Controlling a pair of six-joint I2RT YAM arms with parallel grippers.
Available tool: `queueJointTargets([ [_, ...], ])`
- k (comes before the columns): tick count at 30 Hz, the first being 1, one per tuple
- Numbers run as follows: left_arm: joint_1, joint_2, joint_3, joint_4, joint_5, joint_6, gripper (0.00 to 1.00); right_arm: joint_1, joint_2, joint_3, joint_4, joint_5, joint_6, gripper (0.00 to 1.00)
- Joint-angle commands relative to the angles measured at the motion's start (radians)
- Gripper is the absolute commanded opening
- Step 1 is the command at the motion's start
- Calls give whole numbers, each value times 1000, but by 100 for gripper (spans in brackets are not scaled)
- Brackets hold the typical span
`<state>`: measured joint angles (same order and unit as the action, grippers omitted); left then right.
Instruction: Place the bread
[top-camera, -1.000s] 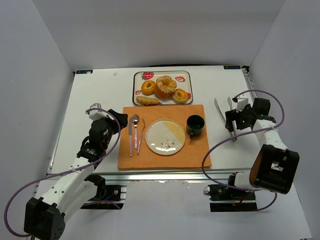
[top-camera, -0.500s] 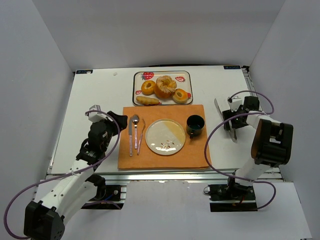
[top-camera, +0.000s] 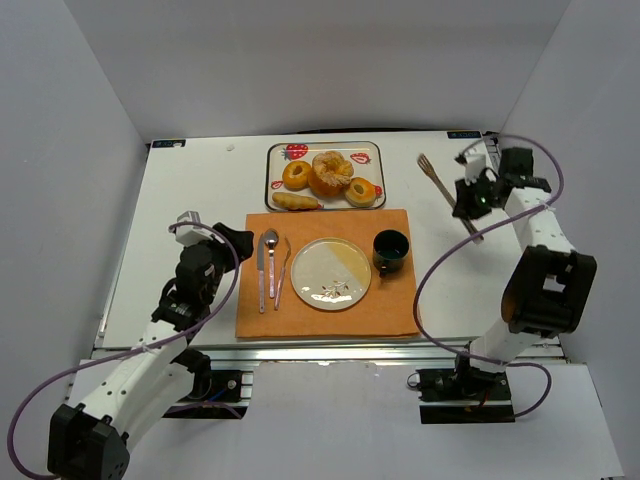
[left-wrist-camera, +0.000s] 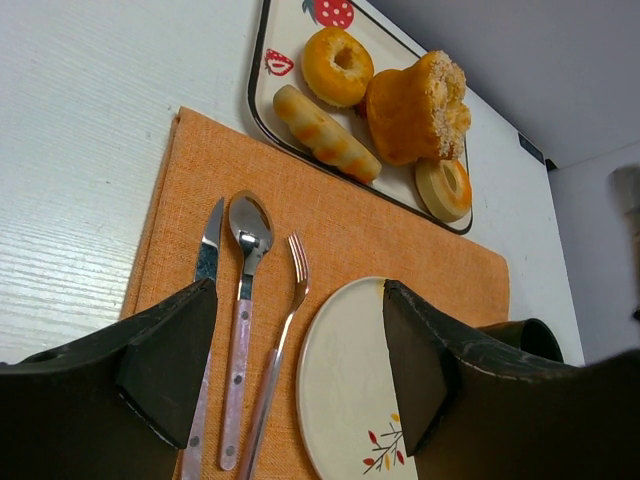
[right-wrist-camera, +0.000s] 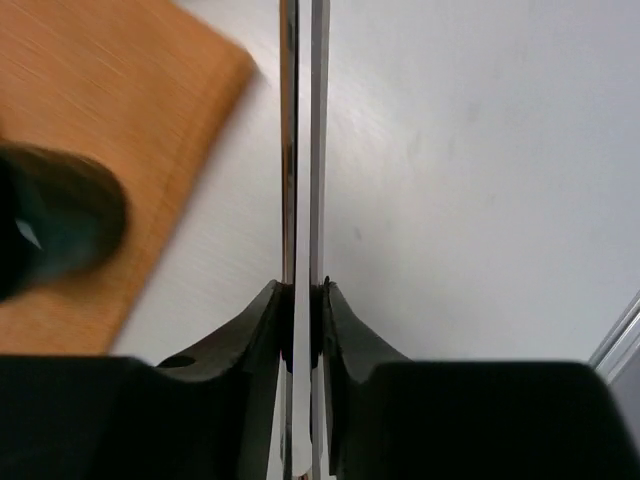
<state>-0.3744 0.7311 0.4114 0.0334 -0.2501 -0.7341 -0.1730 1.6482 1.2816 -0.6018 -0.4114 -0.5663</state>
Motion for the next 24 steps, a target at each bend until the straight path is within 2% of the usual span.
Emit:
queueJointTargets([
  [1,3,22,23,39,18,-7,77,144,-114,148,-130,-168,-63,26],
  [4,3,33,41,30,23,-7,77,210,-91,170,-101,-170,-15,27],
  [10,3,5,55,-7,9,-5,77,227,56,310,-107,-219,164,29],
  [14,3,-36,43,-24,-3,-24,77,228,128,384,-148,-227,187,32],
  [24,3,-26,38,-3,-3,-48,77,230,170,378,-116,-204,223,38],
])
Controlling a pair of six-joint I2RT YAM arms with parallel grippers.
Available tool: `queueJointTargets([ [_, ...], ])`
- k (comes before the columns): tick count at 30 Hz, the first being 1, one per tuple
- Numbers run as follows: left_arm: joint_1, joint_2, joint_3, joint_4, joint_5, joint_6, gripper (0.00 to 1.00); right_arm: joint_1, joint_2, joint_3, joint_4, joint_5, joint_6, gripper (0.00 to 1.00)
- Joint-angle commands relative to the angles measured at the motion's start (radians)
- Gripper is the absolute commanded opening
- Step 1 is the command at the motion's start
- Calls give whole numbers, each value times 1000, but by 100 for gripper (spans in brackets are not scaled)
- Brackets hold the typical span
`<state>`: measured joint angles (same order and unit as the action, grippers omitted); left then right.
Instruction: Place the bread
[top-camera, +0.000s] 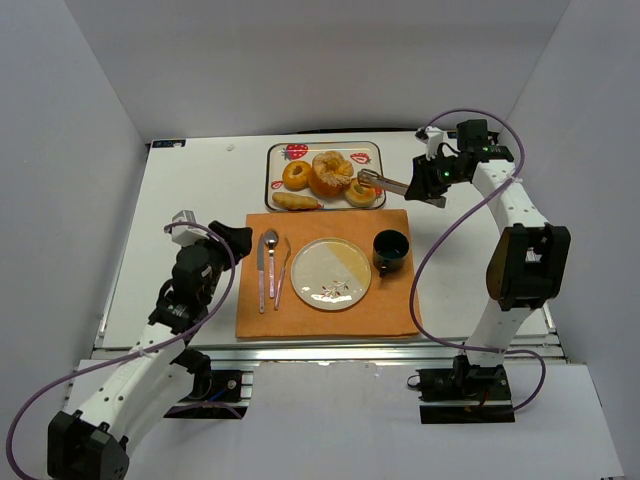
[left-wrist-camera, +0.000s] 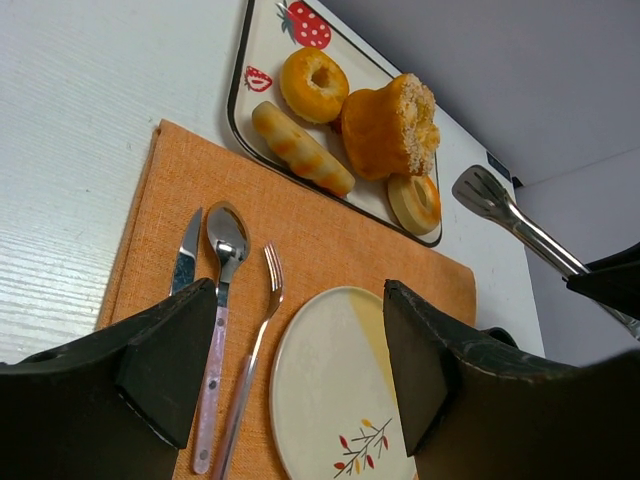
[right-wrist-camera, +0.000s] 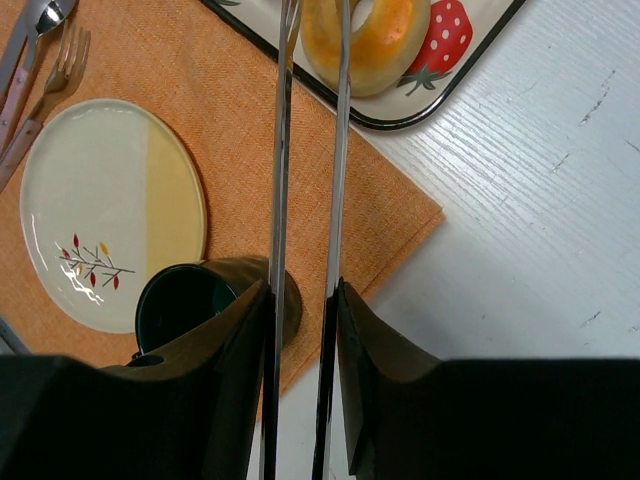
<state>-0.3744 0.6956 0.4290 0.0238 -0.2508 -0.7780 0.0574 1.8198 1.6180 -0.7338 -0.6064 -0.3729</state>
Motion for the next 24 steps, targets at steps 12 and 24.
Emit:
queueJointTargets([
  [12,3,16,16,8,-4,-7,77,1,70,62,62,94,60,42],
  [24,3,10,7,11,-10,-12,77,2,36,65,93,92,54,44],
])
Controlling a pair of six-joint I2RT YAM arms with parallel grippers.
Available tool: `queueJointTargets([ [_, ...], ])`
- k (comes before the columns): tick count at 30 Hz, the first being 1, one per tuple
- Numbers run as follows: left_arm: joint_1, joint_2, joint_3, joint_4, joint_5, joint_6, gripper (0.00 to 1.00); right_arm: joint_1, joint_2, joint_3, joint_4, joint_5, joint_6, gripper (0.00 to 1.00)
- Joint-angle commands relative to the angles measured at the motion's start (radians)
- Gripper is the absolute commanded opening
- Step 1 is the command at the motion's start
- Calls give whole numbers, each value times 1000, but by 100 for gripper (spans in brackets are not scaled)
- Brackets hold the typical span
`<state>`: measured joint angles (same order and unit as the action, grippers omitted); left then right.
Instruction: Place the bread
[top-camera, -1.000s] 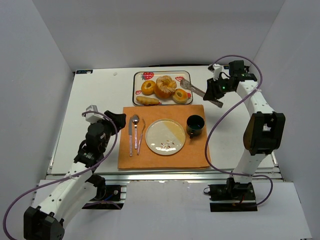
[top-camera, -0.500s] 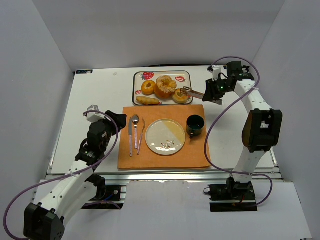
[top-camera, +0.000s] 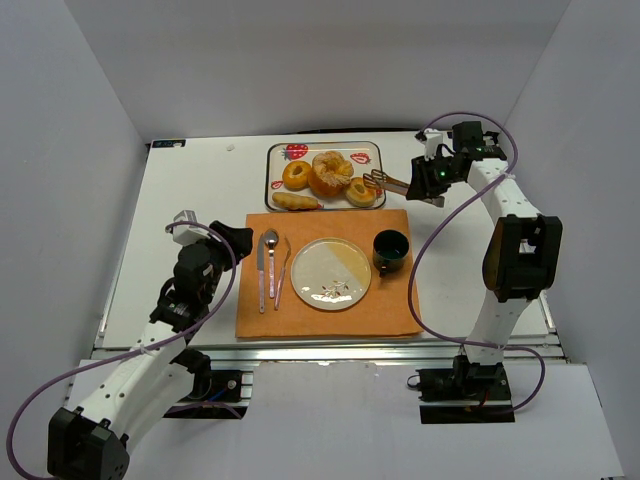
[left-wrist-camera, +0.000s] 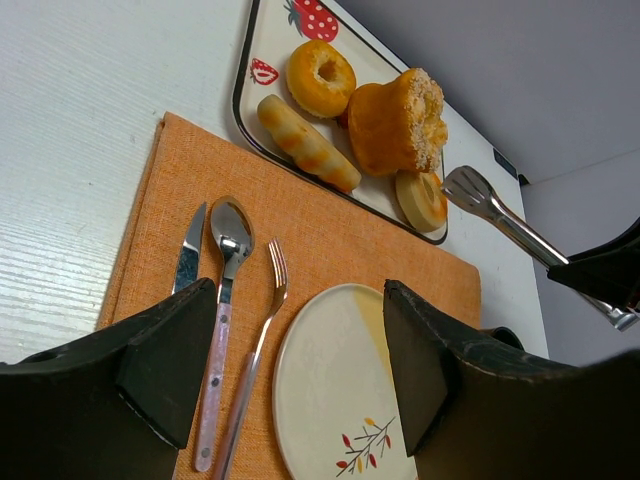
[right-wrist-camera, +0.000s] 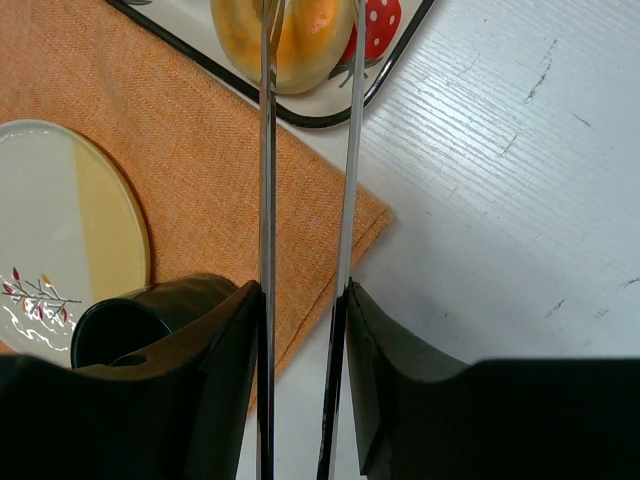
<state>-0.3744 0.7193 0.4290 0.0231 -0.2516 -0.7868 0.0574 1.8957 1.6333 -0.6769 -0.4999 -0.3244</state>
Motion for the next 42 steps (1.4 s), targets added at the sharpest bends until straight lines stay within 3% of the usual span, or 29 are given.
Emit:
queueJointTargets([
  [1,3,-12,7,14,-9,-3,77,4,-40,49,39,-12,8,44],
  [19,3,-29,-4,8,-15,-5,77,35,34,76,25,32,19,50],
  [29,3,-26,1,9,-15,-3,77,42,75,97,-4,77,13,47],
  [35,3,-24,8,9,-18,-2,77,47,92,106,-49,31,19,32],
  [36,3,-23,11,8,-20,0,77,45,88,109,-53,23,19,24],
  [39,3,-23,16,3,-18,1,77,41,57,125,-69,8,12,12],
  [42,3,-24,22,1,-20,3,77,30,4,135,-61,-11,5,8],
])
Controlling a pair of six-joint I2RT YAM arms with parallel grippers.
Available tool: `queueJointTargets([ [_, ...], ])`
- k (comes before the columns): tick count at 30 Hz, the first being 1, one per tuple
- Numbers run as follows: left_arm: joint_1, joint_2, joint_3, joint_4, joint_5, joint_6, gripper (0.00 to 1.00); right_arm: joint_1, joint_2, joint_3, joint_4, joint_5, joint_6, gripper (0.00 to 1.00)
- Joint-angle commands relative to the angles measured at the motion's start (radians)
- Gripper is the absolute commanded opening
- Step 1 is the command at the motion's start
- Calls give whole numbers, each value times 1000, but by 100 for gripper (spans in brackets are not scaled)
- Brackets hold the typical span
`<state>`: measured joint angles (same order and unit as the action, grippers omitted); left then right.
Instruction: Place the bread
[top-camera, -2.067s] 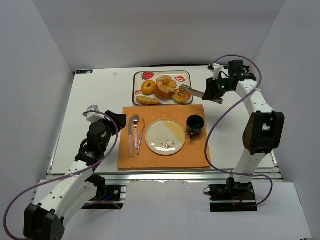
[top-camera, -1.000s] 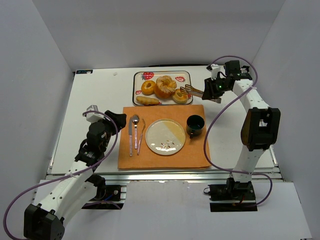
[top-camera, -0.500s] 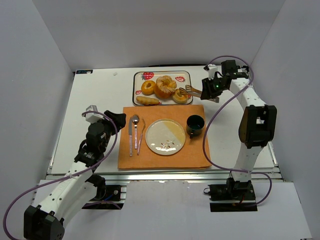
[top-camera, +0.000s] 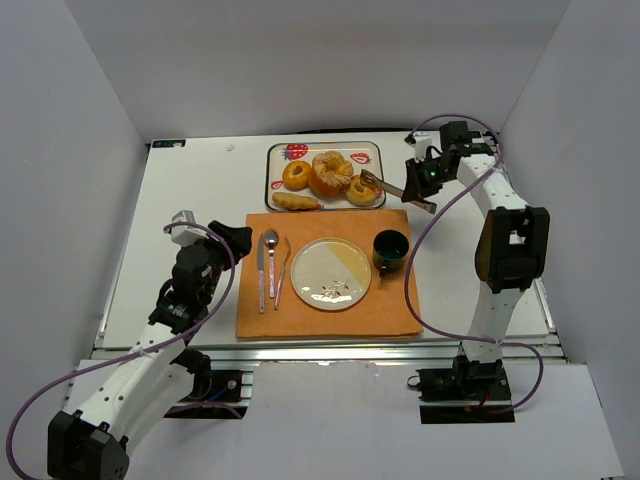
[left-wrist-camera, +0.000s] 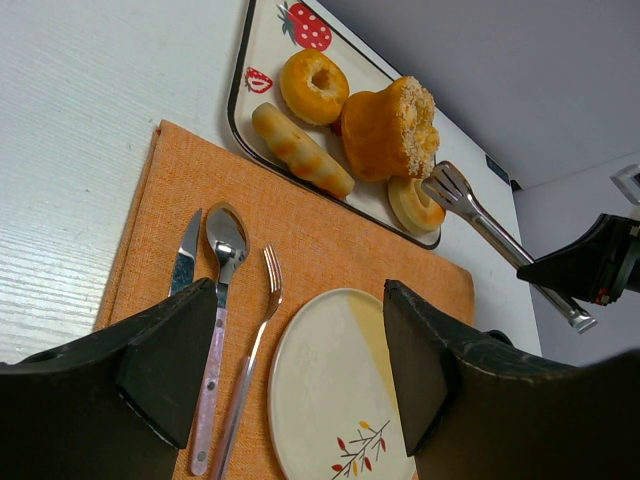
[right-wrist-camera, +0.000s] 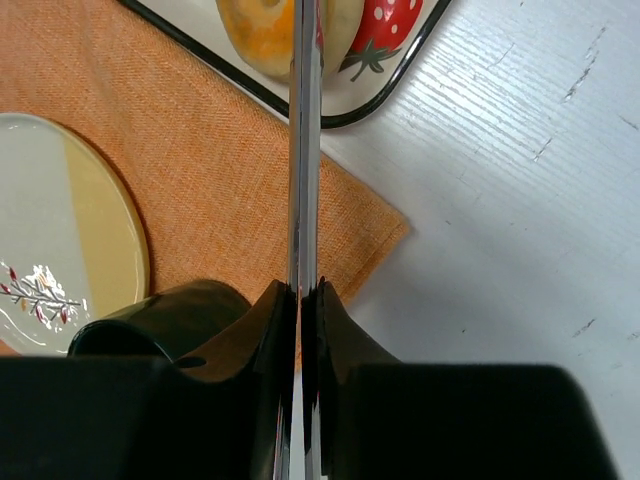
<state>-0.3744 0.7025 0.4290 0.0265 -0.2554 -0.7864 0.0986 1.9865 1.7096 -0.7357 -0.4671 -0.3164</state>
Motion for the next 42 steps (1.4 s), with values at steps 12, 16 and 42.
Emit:
queueJointTargets([
  [12,3,-14,25,7,-15,4,77,-22,-377,-103,19,-211,-96,3],
  [16,3,-20,13,12,-18,-1,77,39,-489,-221,-39,-281,-194,2],
  [42,3,-75,-15,-10,-30,-14,76,293,-701,-630,12,-130,-299,51],
])
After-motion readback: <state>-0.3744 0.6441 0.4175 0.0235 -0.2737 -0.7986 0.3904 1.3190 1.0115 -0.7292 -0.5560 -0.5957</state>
